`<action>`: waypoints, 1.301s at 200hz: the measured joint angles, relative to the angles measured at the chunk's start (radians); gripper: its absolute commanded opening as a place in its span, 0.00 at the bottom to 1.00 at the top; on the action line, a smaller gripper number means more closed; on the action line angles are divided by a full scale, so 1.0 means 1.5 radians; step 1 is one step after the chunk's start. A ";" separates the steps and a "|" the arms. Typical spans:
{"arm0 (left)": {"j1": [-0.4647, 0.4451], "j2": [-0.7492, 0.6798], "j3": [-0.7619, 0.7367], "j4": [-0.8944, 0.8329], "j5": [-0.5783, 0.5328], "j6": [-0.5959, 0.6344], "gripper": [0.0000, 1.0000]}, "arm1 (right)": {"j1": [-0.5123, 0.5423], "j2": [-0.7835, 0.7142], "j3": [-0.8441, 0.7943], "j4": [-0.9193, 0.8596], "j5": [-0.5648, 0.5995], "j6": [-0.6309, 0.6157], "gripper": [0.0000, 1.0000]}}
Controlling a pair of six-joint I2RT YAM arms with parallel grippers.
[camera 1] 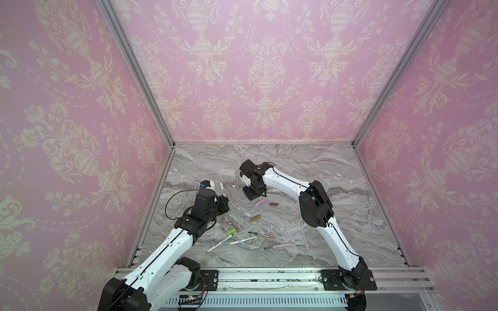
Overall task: Insert the pens into the pen caps
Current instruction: 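Lift the yellow cap and carry it above the white pen tip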
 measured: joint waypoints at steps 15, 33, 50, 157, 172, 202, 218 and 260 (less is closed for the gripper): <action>0.000 0.004 0.001 0.005 0.014 0.001 0.00 | -0.004 -0.016 -0.014 0.017 -0.030 0.031 0.00; 0.000 0.006 0.004 0.009 0.038 0.007 0.00 | -0.013 -0.058 -0.048 0.051 -0.065 0.072 0.00; 0.000 0.006 0.006 0.018 0.066 0.012 0.00 | -0.030 -0.127 -0.096 0.103 -0.098 0.128 0.00; -0.008 0.065 0.006 0.144 0.283 0.018 0.00 | -0.077 -0.370 -0.322 0.489 -0.245 0.462 0.00; -0.010 0.065 0.006 0.154 0.294 0.018 0.00 | -0.071 -0.370 -0.321 0.492 -0.252 0.466 0.00; -0.010 0.065 0.006 0.165 0.299 0.018 0.00 | -0.062 -0.368 -0.317 0.490 -0.252 0.466 0.00; -0.010 0.065 0.006 0.167 0.299 0.018 0.00 | -0.061 -0.366 -0.317 0.485 -0.252 0.466 0.00; -0.010 0.065 0.006 0.167 0.301 0.018 0.00 | -0.062 -0.347 -0.307 0.461 -0.252 0.461 0.00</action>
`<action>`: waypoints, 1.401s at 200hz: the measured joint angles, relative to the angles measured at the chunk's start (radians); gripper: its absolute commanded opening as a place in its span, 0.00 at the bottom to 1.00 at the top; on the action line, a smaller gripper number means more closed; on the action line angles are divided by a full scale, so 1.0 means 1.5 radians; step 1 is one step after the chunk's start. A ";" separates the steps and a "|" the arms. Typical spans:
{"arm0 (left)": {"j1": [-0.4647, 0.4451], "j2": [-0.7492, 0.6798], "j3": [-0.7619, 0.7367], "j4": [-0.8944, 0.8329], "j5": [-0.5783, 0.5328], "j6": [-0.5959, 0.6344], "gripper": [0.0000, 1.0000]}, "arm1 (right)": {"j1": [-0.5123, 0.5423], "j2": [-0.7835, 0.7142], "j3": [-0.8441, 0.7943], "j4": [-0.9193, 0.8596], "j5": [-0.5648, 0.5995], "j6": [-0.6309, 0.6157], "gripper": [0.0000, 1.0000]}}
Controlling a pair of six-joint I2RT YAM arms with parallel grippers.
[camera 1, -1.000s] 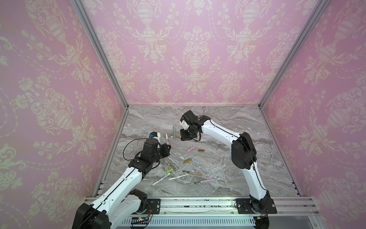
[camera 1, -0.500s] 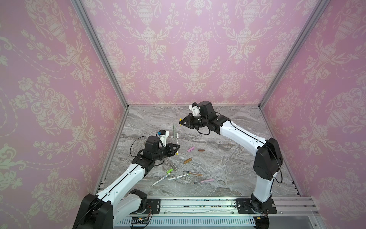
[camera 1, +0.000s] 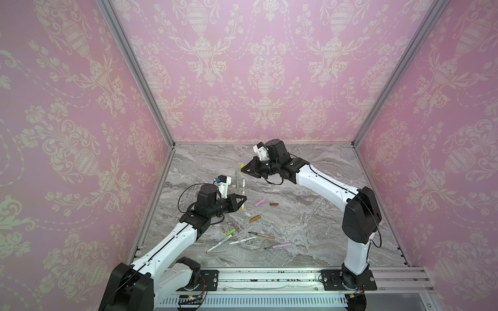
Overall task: Insert the pens into the pen caps
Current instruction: 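Lift the yellow cap and carry it above the white pen tip, then align the yellow cap over the white pen tip with right gripper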
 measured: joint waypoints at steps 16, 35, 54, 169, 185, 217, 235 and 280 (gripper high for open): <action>0.000 -0.003 0.000 0.000 0.000 0.000 0.00 | 0.000 0.009 0.001 -0.006 0.000 -0.001 0.00; -0.002 -0.009 0.000 0.000 0.002 0.000 0.00 | 0.000 0.019 0.003 -0.016 0.000 -0.001 0.00; -0.004 -0.012 0.000 -0.001 0.002 0.000 0.00 | 0.000 0.022 0.003 -0.022 -0.003 -0.001 0.00; -0.004 -0.014 0.000 -0.001 0.002 0.002 0.00 | -0.001 0.022 0.004 -0.023 -0.005 -0.001 0.00; -0.004 -0.014 0.000 -0.001 0.002 0.002 0.00 | -0.001 0.022 0.004 -0.023 -0.005 -0.003 0.00; -0.004 -0.014 0.000 -0.001 0.002 0.002 0.00 | -0.001 0.022 0.004 -0.024 -0.005 -0.008 0.00; -0.004 -0.014 0.000 -0.001 0.002 0.002 0.00 | -0.001 0.021 0.004 -0.024 -0.005 -0.013 0.00; -0.004 -0.021 0.000 -0.001 0.001 0.002 0.00 | -0.001 0.020 0.004 -0.024 -0.005 -0.013 0.00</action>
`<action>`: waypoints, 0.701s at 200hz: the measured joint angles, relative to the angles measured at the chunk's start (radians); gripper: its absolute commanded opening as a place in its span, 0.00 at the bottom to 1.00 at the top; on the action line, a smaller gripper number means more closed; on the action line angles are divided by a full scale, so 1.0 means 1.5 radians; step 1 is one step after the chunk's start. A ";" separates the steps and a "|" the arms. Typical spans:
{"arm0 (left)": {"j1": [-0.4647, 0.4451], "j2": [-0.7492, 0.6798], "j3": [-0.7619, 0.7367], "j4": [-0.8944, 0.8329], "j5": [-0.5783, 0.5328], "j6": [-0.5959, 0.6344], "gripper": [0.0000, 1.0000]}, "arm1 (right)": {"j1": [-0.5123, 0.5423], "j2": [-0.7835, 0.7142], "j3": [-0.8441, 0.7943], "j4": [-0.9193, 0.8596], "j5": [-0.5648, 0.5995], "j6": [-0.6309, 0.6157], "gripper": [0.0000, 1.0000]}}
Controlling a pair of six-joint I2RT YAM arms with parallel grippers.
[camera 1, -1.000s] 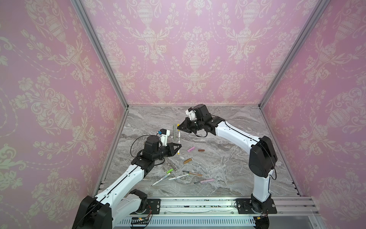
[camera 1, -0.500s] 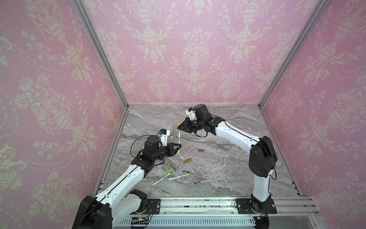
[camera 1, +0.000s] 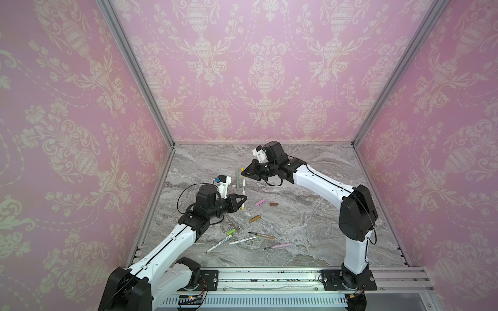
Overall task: Insert the pens into the pen caps
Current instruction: 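Align the yellow cap over the white pen tip with right gripper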
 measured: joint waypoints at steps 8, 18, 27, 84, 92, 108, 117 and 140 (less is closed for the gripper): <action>0.000 -0.001 0.000 0.000 0.000 0.000 0.00 | 0.000 0.000 0.000 0.000 0.000 -0.002 0.00; 0.000 -0.001 0.000 0.000 0.000 0.000 0.00 | 0.000 0.000 0.000 -0.001 0.000 -0.002 0.00; 0.000 -0.001 0.000 0.000 0.000 0.000 0.00 | 0.000 0.000 0.000 -0.002 0.000 -0.002 0.00; 0.000 -0.001 0.000 0.000 0.000 0.000 0.00 | -0.005 -0.003 0.000 -0.005 0.000 -0.002 0.00; 0.000 -0.001 0.000 0.000 0.000 0.000 0.00 | -0.005 -0.004 0.000 -0.005 0.001 -0.002 0.00; 0.000 -0.001 0.000 0.000 0.000 0.000 0.00 | -0.008 -0.006 0.000 -0.004 0.001 -0.002 0.00; 0.000 -0.001 0.000 0.000 0.000 0.000 0.00 | -0.008 -0.007 0.000 -0.005 0.001 -0.002 0.00; 0.000 -0.001 0.000 0.000 0.000 0.000 0.00 | -0.009 -0.007 0.000 -0.004 0.000 -0.002 0.00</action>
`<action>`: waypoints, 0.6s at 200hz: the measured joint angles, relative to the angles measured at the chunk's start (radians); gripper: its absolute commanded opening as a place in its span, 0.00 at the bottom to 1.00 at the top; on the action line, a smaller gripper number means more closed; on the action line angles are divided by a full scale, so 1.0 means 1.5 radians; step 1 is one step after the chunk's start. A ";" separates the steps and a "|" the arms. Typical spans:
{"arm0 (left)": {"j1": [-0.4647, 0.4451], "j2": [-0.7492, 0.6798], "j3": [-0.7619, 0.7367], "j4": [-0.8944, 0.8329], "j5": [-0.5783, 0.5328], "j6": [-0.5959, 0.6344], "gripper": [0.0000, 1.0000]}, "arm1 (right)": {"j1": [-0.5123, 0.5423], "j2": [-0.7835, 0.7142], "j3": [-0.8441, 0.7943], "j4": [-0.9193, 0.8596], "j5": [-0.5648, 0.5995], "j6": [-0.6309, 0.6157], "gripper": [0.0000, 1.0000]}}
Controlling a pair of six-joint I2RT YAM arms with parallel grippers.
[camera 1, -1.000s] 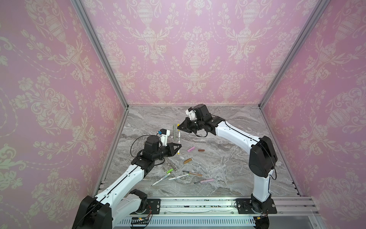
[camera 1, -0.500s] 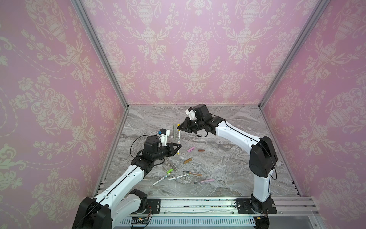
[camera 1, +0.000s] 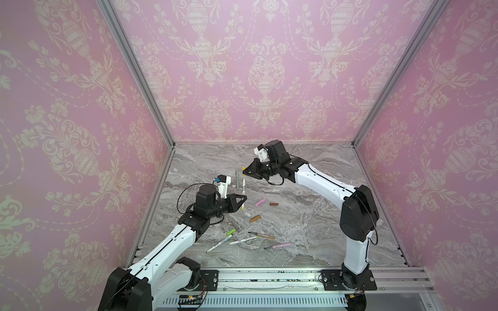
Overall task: Insert the pens into the pen caps
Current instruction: 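Align the yellow cap over the white pen tip with right gripper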
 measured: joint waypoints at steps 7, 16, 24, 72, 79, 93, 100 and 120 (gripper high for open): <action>0.000 0.000 0.000 0.000 0.000 0.000 0.00 | 0.000 0.000 0.000 0.000 0.000 0.000 0.00; 0.000 0.000 0.000 0.000 0.000 0.000 0.00 | 0.000 -0.001 0.000 0.000 0.000 0.000 0.00; 0.000 0.000 0.000 0.000 0.000 0.000 0.00 | 0.000 -0.001 0.000 0.000 0.000 0.000 0.00; 0.000 0.000 0.000 0.000 0.000 0.000 0.00 | 0.001 -0.007 0.000 0.000 -0.001 0.000 0.00; 0.000 0.000 0.000 0.000 0.000 0.000 0.00 | 0.002 -0.008 0.000 0.000 -0.001 0.000 0.00; 0.000 0.000 0.000 0.000 0.000 0.000 0.00 | 0.003 -0.010 0.000 0.000 -0.001 0.000 0.00; 0.000 0.000 0.000 0.000 -0.001 0.000 0.00 | 0.005 -0.011 -0.001 0.000 0.000 0.000 0.00; 0.000 -0.002 0.000 0.000 -0.004 0.000 0.00 | 0.006 -0.014 -0.005 0.000 -0.001 -0.001 0.00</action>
